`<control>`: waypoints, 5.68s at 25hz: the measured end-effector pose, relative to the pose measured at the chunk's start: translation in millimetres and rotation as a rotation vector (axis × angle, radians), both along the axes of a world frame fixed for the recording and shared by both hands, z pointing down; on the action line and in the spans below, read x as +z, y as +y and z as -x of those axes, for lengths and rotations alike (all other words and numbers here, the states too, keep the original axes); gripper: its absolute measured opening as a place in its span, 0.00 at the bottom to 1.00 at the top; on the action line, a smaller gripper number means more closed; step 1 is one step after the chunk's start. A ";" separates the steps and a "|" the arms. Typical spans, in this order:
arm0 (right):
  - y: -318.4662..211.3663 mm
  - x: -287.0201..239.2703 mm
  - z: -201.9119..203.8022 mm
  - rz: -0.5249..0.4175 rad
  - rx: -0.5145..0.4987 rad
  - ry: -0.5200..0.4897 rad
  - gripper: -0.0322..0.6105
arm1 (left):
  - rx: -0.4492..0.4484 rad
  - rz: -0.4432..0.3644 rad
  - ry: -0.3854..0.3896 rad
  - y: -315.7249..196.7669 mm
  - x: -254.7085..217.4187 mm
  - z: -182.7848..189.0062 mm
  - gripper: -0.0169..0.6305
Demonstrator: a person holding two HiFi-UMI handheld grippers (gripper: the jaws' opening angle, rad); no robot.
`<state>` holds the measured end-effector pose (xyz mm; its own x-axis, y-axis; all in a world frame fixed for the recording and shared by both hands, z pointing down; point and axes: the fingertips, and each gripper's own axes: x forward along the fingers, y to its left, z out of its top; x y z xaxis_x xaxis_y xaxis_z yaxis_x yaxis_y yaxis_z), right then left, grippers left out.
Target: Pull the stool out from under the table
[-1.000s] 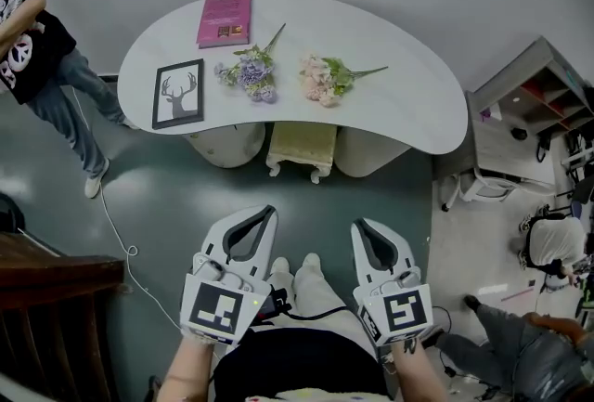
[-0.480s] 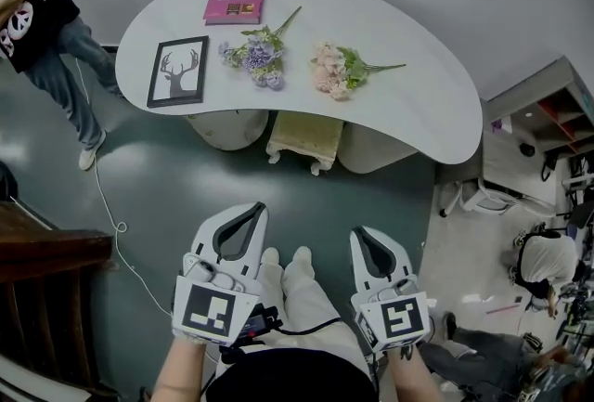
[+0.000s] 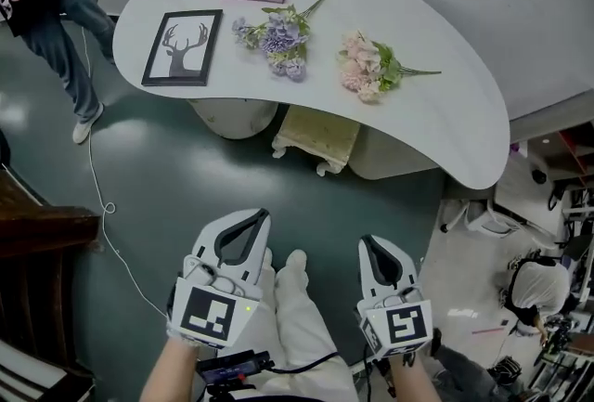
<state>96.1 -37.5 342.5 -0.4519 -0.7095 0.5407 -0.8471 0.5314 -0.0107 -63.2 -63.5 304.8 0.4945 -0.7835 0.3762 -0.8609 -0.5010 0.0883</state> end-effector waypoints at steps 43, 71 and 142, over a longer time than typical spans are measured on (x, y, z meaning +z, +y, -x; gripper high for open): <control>-168.6 334.3 -44.6 0.270 0.108 0.012 0.36 | -0.041 0.247 -0.086 -151.2 352.0 -9.4 0.23; -219.8 435.0 -58.1 0.388 0.156 0.006 0.50 | 0.043 0.420 -0.137 -229.5 465.6 -32.8 0.40; 94.8 431.4 -33.6 0.614 0.078 0.141 0.47 | 0.133 0.687 -0.337 115.5 466.2 -2.9 0.32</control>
